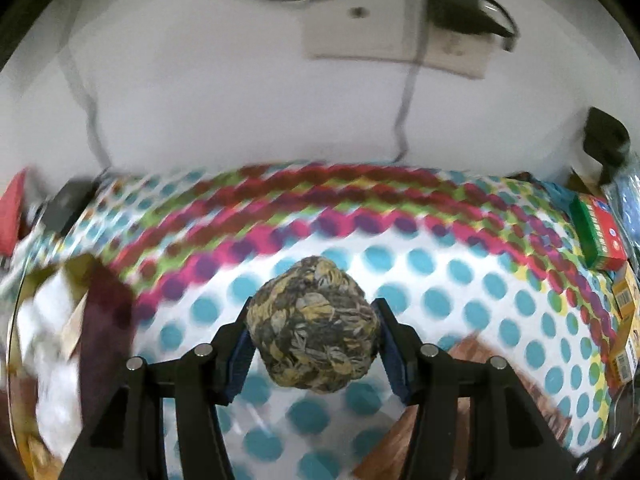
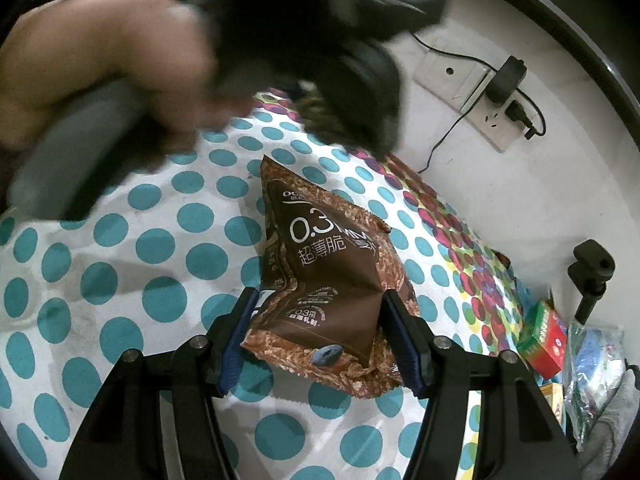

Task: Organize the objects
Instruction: 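Carry the rope ball into the gold tray and open the left tool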

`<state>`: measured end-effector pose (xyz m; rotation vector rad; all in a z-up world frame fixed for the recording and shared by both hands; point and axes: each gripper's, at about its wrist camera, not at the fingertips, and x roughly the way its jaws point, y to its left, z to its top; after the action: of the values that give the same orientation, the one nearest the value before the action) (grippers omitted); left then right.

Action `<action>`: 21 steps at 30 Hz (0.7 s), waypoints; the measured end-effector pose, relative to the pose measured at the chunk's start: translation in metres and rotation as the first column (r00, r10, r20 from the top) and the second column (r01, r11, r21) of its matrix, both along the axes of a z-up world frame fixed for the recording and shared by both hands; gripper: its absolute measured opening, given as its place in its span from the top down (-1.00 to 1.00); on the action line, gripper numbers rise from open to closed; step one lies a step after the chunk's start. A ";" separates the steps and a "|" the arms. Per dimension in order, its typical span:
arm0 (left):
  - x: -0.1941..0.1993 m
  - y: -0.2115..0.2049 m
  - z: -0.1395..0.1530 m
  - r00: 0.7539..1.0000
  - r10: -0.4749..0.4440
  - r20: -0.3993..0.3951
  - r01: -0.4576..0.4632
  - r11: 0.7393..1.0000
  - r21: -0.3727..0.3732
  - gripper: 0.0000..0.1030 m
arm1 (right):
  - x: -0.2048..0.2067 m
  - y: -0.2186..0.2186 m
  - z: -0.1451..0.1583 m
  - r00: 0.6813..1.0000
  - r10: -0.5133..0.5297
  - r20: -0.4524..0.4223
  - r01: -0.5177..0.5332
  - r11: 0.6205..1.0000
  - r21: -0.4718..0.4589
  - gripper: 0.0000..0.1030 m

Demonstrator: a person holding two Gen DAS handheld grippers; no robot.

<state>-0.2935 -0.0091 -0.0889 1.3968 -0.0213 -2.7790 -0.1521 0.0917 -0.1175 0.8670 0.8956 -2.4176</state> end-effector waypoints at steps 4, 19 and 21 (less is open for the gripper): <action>0.037 -0.017 0.003 0.998 0.057 -0.028 -0.057 0.998 0.010 -0.10 | 0.000 0.000 0.000 1.000 -0.010 -0.006 0.010 1.000 0.003 -0.05; 0.148 -0.003 0.019 0.994 0.040 -0.097 -0.037 0.999 0.032 -0.10 | -0.023 0.025 0.007 0.981 -0.188 0.036 0.191 0.978 -0.079 0.00; 0.158 -0.003 0.018 0.994 0.039 -0.100 -0.036 0.999 0.031 -0.10 | -0.022 0.022 0.005 0.982 -0.188 0.026 0.189 0.980 -0.055 -0.01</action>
<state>-0.1356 -0.0118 -0.0714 1.2472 0.0472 -2.8254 -0.1737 0.1135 -0.1129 0.9937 0.7632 -2.5758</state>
